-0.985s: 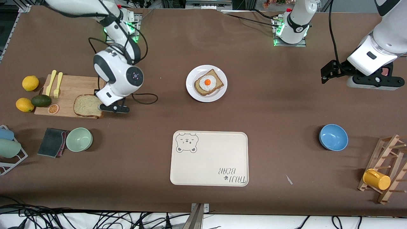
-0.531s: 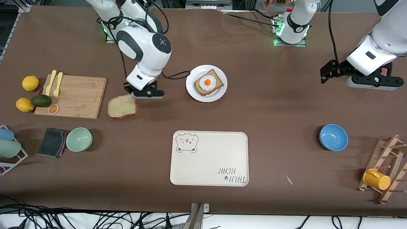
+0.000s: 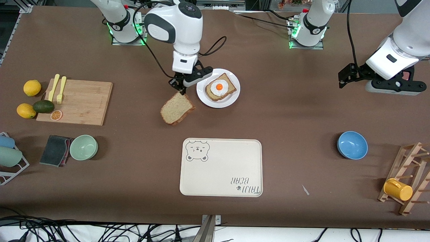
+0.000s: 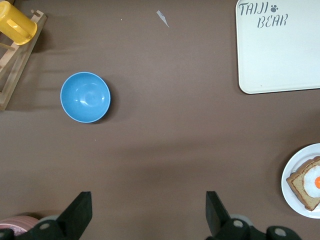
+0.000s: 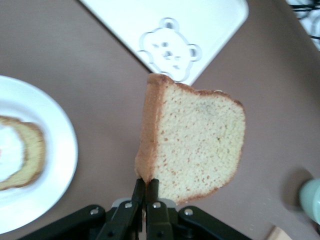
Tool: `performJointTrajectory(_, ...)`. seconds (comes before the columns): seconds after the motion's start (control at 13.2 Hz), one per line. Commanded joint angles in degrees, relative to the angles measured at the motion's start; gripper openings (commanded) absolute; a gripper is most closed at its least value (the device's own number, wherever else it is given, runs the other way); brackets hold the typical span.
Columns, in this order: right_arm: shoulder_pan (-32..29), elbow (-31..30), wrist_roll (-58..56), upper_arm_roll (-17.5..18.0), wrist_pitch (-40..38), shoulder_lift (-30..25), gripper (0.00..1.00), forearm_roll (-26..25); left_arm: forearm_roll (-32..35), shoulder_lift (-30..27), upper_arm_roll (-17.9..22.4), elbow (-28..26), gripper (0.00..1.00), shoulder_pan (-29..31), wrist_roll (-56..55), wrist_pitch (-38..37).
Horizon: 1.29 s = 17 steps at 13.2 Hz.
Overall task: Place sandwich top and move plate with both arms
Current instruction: 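Carry the bread slice with the right gripper over the egg toast, then lower the bread onto the egg toast and open the right gripper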
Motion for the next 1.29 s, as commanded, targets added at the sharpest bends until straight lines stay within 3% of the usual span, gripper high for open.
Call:
performJointTrajectory(0.0,3.5,2.0,-1.2,0.6,0.5,2.7,0.0,4.7,-0.3,-0.3,0.1,0.7,1.0,-0.2,-0.5,-1.1)
performJointTrajectory(0.23,12.1,8.8,-0.5,-0.8,-1.2,7.1,0.0,5.4,-0.3,-0.3,0.1,0.7,1.0,-0.2,-0.5,-1.1)
performJointTrajectory(0.38,20.6,13.4,0.4,-6.3,-3.9,10.5,0.0,4.4,-0.3,-0.3,0.1,0.7,1.0,-0.2,-0.5,-1.1)
performJointTrajectory(0.53,30.9,16.5,2.7,-15.3,-4.4,12.4,0.0,5.3,-0.3,-0.3,0.1,0.7,1.0,-0.2,-0.5,-1.1)
performJointTrajectory(0.61,32.8,18.4,3.5,-16.7,-4.5,13.9,0.0,5.4,-0.3,-0.3,0.1,0.7,1.0,-0.2,-0.5,-1.1)
performJointTrajectory(1.21,34.0,17.8,4.1,-14.9,-7.7,16.4,0.0,4.7,-0.3,-0.3,0.1,0.7,1.0,-0.2,-0.5,-1.4)
